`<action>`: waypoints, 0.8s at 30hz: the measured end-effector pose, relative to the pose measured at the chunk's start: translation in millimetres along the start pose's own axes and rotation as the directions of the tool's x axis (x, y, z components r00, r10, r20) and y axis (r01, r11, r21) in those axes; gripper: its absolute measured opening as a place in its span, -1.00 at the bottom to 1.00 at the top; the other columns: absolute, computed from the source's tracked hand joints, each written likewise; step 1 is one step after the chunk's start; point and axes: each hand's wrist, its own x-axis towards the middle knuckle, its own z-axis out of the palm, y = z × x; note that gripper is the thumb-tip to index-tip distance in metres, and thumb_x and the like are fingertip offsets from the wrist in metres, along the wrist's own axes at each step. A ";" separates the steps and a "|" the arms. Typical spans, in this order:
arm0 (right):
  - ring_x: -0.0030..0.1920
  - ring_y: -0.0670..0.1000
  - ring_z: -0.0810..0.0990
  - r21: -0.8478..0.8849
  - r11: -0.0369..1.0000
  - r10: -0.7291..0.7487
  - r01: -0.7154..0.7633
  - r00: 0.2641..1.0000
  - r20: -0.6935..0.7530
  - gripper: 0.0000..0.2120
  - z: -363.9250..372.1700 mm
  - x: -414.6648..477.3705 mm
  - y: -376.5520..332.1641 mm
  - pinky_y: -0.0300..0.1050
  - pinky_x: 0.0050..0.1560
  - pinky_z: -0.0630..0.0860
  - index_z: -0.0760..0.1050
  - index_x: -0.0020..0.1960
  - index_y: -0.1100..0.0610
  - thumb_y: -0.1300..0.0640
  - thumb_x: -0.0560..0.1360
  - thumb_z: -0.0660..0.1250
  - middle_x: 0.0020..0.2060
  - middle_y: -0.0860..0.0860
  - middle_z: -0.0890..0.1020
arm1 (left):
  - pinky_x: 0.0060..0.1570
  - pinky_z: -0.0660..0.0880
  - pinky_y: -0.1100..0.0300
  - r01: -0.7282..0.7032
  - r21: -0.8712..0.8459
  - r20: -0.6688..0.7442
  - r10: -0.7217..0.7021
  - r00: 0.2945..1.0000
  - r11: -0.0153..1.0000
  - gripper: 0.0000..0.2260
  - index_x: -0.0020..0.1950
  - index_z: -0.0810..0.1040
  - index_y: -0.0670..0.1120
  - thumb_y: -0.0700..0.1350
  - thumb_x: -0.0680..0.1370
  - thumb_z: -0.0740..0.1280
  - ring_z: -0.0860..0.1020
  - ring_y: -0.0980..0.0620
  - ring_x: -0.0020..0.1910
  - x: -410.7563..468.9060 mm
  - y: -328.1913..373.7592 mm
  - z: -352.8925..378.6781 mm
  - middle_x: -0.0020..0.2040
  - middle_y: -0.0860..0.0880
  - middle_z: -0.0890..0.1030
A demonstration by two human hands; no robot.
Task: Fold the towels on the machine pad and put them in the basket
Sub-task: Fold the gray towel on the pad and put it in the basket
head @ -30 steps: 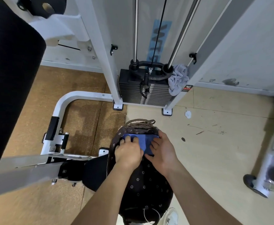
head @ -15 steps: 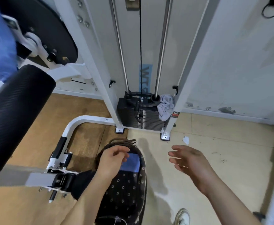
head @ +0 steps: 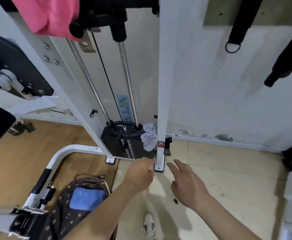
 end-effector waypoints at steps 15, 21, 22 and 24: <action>0.50 0.35 -0.29 -0.754 0.557 -0.029 0.348 0.916 0.401 -0.36 65.4 310.7 -2.3 0.22 0.50 -0.10 -0.22 0.56 0.18 0.06 0.63 0.05 0.52 0.30 -0.24 | 0.21 0.36 -0.04 0.166 0.196 0.088 -0.186 0.979 0.966 -0.47 0.48 0.25 0.09 -0.01 0.52 0.29 0.08 -0.10 0.43 230.8 -142.2 118.1 0.51 0.02 0.02; 0.50 0.36 -0.15 -0.765 0.560 0.054 0.316 0.908 0.415 -0.33 91.6 405.7 -1.6 0.26 0.45 0.10 -0.05 0.53 0.04 0.03 0.56 0.23 0.52 0.28 -0.13 | 0.24 0.31 -0.15 0.215 0.273 0.164 -0.266 0.950 0.938 -0.37 0.53 0.09 0.02 -0.09 0.53 0.32 0.00 -0.09 0.46 283.2 -150.5 145.5 0.52 0.00 -0.05; 0.49 0.36 -0.10 -0.766 0.568 0.075 0.300 0.908 0.412 -0.36 96.3 411.4 1.0 0.26 0.42 0.15 0.01 0.50 0.06 0.05 0.54 0.26 0.51 0.29 -0.07 | 0.26 0.30 -0.16 0.233 0.256 0.155 -0.278 0.948 0.938 -0.34 0.55 0.05 -0.01 -0.09 0.54 0.32 -0.01 -0.09 0.47 289.5 -150.7 145.6 0.52 -0.01 -0.06; 0.46 0.38 0.01 -0.789 0.537 0.099 0.297 0.907 0.409 -0.42 107.4 420.2 7.8 0.27 0.38 0.20 0.06 0.48 0.10 0.09 0.55 0.23 0.46 0.32 0.04 | 0.29 0.28 -0.14 0.257 0.189 0.115 -0.282 0.953 0.948 -0.29 0.57 -0.06 -0.06 -0.07 0.55 0.30 0.01 -0.08 0.47 301.9 -152.3 149.3 0.53 -0.04 -0.04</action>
